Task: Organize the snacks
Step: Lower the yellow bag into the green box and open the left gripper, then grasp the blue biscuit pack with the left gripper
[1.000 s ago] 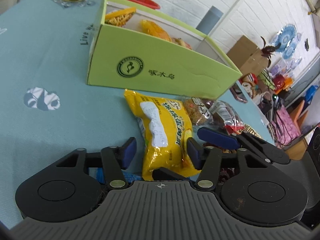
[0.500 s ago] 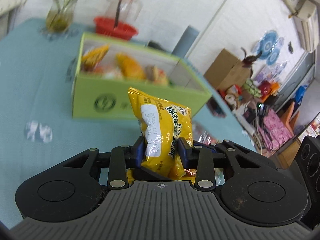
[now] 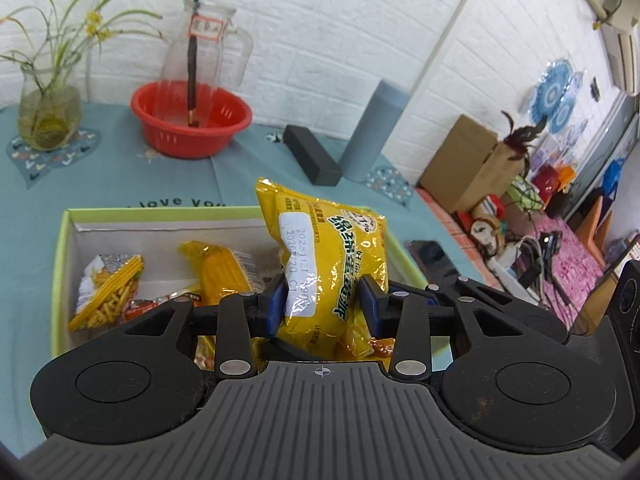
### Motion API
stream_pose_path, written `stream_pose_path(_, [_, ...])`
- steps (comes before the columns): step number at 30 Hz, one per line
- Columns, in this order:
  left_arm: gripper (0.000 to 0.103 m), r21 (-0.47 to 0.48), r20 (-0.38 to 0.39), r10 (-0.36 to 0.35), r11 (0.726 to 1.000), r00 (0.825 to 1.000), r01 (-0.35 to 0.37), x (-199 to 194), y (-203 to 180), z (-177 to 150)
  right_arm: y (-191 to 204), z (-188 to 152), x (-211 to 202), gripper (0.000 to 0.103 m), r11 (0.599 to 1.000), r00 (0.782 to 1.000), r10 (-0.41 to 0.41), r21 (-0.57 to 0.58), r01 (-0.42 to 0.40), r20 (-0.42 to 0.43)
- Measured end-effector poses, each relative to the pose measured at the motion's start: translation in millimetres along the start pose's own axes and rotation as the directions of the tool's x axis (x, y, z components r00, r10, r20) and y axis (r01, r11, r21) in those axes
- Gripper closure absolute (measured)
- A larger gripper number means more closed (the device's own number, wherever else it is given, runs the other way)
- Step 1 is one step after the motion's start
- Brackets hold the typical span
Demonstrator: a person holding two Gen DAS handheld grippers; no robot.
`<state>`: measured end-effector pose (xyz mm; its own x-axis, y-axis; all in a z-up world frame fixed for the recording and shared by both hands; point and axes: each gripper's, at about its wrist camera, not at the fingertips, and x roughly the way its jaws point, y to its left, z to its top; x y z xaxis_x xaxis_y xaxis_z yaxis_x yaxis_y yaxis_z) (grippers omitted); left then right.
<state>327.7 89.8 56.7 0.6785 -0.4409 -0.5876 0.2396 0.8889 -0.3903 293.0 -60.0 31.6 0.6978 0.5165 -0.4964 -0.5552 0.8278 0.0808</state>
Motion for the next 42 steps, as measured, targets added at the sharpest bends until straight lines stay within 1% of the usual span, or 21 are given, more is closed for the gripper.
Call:
stream_pose_path(2, [0.075,0.007,0.004,0.021,1.0,1.0,-0.021,11.8,5.1,-2.5,-6.5,-4.0,10.0,0.022,1.0,1.0,0.01,0.015,-0.01,-0.014])
stream_pose_path(3, [0.068,0.016,0.012,0.03,0.999,0.999,-0.03,13.0,6.5,-3.3,-7.9,-6.6,11.6,0.018,1.0,1.0,0.014,0.018,-0.013,-0.014])
stream_pose_path(5, [0.067,0.027,0.039,0.041,0.999,0.998,-0.042,4.7,7.8,-5.0,-8.8,-8.2,5.9,0.017,1.0,1.0,-0.007,0.009,0.007,0.001])
stream_pose_path(8, [0.062,0.043,0.1,0.028,0.999,0.995,-0.033,-25.2,3.3,-6.8,-7.3,-8.1,-23.4,0.012,1.0,0.997,-0.024,0.002,0.024,0.069])
stream_pose_path(10, [0.052,0.053,0.138,0.041,0.997,0.99,-0.049,-47.6,-1.1,-13.9,-1.1,-12.5,-48.0,0.01,1.0,0.994,-0.018,-0.011,0.019,0.104])
stream_pose_path(12, [0.051,0.058,0.163,0.051,0.996,0.985,-0.061,-70.3,-5.6,-26.4,11.2,-22.6,-71.2,0.01,1.0,0.993,-0.004,-0.028,0.008,0.119])
stream_pose_path(14, [0.051,0.061,0.169,0.048,0.996,0.984,-0.059,-92.9,-6.6,-48.1,28.4,-40.5,-90.3,0.01,0.999,0.994,0.036,-0.037,-0.032,0.106])
stream_pose_path(17, [0.049,0.027,0.155,0.074,0.997,0.985,-0.079,-122.9,-2.4,-89.0,60.2,-75.9,-105.6,0.009,0.992,0.991,0.126,-0.036,-0.124,0.047])
stream_pose_path(19, [0.048,-0.01,0.134,0.113,0.994,0.985,-0.113,-139.8,3.2,-117.8,85.3,-99.0,-106.7,0.01,0.979,0.98,0.198,-0.044,-0.198,-0.015])
stream_pose_path(20, [0.048,-0.037,0.123,0.139,0.99,0.983,-0.135,-149.4,7.1,-134.4,98.7,-108.5,-104.6,0.01,0.974,0.975,0.217,-0.06,-0.219,-0.041])
stream_pose_path(21, [0.046,-0.06,0.113,0.157,0.987,0.981,-0.151,-158.1,11.7,-149.7,110.0,-115.5,-102.2,0.01,0.971,0.973,0.22,-0.079,-0.225,-0.062])
stream_pose_path(23, [0.045,-0.135,0.098,0.173,0.978,0.98,-0.159,-173.5,23.0,-175.8,126.9,-123.5,-97.2,0.01,0.966,0.973,0.213,-0.129,-0.223,-0.082])
stream_pose_path(25, [0.045,-0.189,0.077,0.167,0.97,0.983,-0.15,-182.2,32.6,-192.9,137.4,-126.2,-89.4,0.01,0.963,0.975,0.2,-0.164,-0.213,-0.093])
stream_pose_path(26, [0.045,-0.212,0.076,0.173,0.965,0.982,-0.154,-186.0,37.2,-199.4,139.7,-126.9,-83.0,0.01,0.962,0.973,0.202,-0.161,-0.219,-0.115])
stream_pose_path(28, [0.045,-0.24,0.067,0.187,0.956,0.98,-0.166,-190.2,44.1,-207.0,142.0,-129.3,-74.0,0.01,0.964,0.968,0.199,-0.146,-0.221,-0.15])
stream_pose_path(30, [0.045,-0.259,0.052,0.191,0.95,0.98,-0.172,-190.6,49.5,-213.0,144.8,-133.1,-73.5,0.01,0.97,0.967,0.188,-0.124,-0.211,-0.175])
stream_pose_path(34, [0.045,-0.265,0.023,0.156,0.953,0.988,-0.144,-187.4,52.4,-223.8,152.3,-143.4,-90.0,0.01,0.97,0.962,0.22,-0.068,-0.233,-0.163])
stream_pose_path(37, [0.045,-0.254,-0.003,0.134,0.958,0.991,-0.131,-179.2,49.0,-227.7,156.7,-147.9,-95.2,0.01,0.975,0.965,0.209,-0.044,-0.218,-0.161])
stream_pose_path(40, [0.045,-0.242,-0.014,0.111,0.964,0.994,-0.111,-172.5,44.0,-227.7,157.3,-148.8,-89.7,0.01,0.985,0.975,0.157,-0.048,-0.167,-0.157])
stream_pose_path(42, [0.045,-0.229,-0.019,0.098,0.968,0.995,-0.1,-168.4,38.9,-227.3,157.0,-151.1,-86.5,0.011,0.987,0.976,0.146,-0.046,-0.155,-0.162])
